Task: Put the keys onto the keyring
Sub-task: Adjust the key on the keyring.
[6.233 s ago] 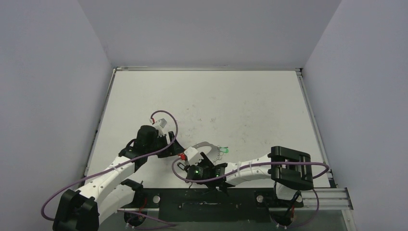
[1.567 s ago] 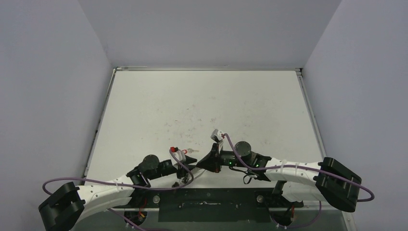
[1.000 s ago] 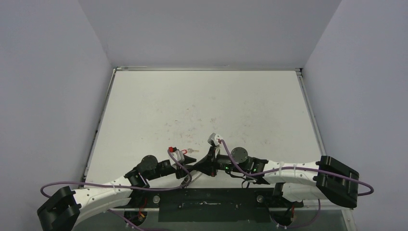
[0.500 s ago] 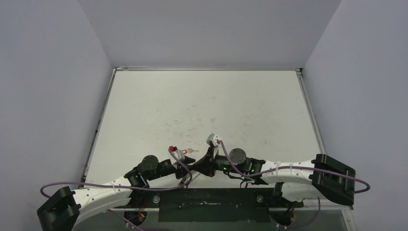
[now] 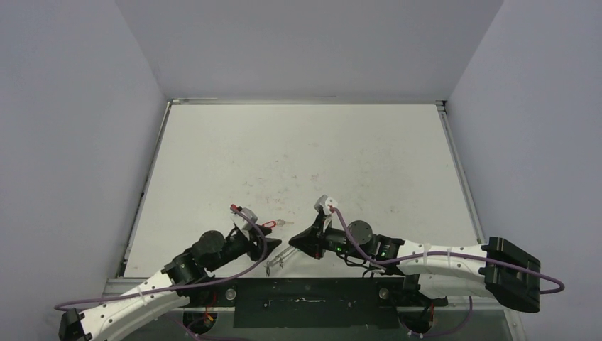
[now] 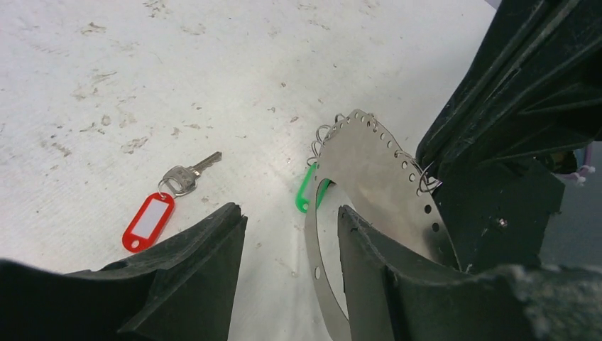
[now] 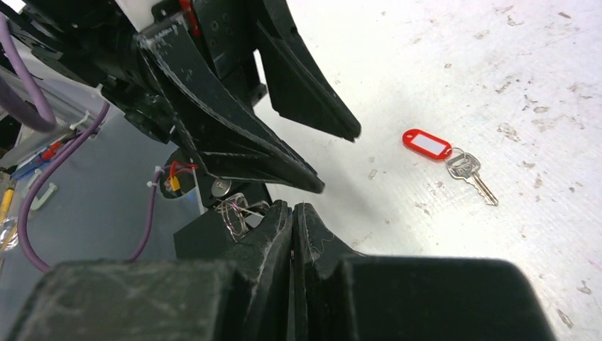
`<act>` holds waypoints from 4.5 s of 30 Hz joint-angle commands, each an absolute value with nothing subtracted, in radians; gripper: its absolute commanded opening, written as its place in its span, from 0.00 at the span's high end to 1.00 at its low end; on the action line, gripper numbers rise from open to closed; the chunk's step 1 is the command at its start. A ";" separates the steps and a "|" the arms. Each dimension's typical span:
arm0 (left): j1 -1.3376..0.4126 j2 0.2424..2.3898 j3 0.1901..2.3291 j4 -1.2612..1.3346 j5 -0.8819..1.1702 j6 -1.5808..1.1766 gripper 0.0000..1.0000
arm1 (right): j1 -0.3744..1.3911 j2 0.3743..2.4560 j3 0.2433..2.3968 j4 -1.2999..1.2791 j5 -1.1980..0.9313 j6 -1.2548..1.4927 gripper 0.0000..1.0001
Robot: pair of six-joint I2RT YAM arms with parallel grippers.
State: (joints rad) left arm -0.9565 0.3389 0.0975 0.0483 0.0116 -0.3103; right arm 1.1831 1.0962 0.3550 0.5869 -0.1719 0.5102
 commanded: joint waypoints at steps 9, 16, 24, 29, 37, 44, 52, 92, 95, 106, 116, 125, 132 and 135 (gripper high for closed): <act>-0.965 0.286 0.255 -0.190 -0.031 -0.362 0.48 | 1.193 1.027 0.397 0.473 -0.109 0.473 1.00; -0.966 0.400 0.333 -0.177 0.116 -0.355 0.44 | 1.193 1.045 0.421 0.461 -0.096 0.470 1.00; -0.985 0.509 0.420 -0.240 0.176 -0.372 0.41 | 1.195 1.041 0.443 0.434 -0.060 0.469 1.00; -0.997 0.517 0.445 -0.224 0.189 -0.388 0.40 | 1.197 1.054 0.448 0.435 -0.067 0.473 1.00; -1.041 0.597 0.454 -0.204 0.225 -0.419 0.37 | 1.197 1.064 0.446 0.484 -0.074 0.493 1.00; -1.134 0.668 0.469 -0.211 0.153 -0.393 0.46 | 1.198 1.075 0.433 0.500 -0.060 0.512 1.00; -1.178 0.683 0.494 -0.297 0.091 -0.356 0.85 | 1.200 1.070 0.424 0.508 -0.069 0.522 1.00; -1.187 0.659 0.468 -0.268 0.080 -0.291 1.00 | 1.214 1.223 0.462 0.688 -0.083 0.540 1.00; -1.188 0.621 0.450 -0.236 0.076 -0.291 0.82 | 1.219 1.227 0.449 0.748 -0.072 0.505 1.00; -1.187 0.398 0.353 -0.086 0.053 -0.281 0.42 | 1.267 1.189 0.350 0.912 -0.134 0.203 1.00; -1.187 0.281 0.331 -0.178 -0.050 -0.163 0.47 | 1.271 1.190 0.321 0.912 -0.205 0.104 1.00; -1.187 0.146 0.197 -0.100 0.000 0.020 0.52 | 1.269 1.178 0.320 0.889 -0.295 0.053 1.00; -1.187 0.051 0.112 -0.052 0.063 0.118 0.53 | 1.270 1.149 0.291 0.910 -0.308 0.031 1.00; -1.188 0.067 0.087 0.003 0.097 0.126 0.53 | 1.271 1.139 0.283 0.933 -0.310 0.032 1.00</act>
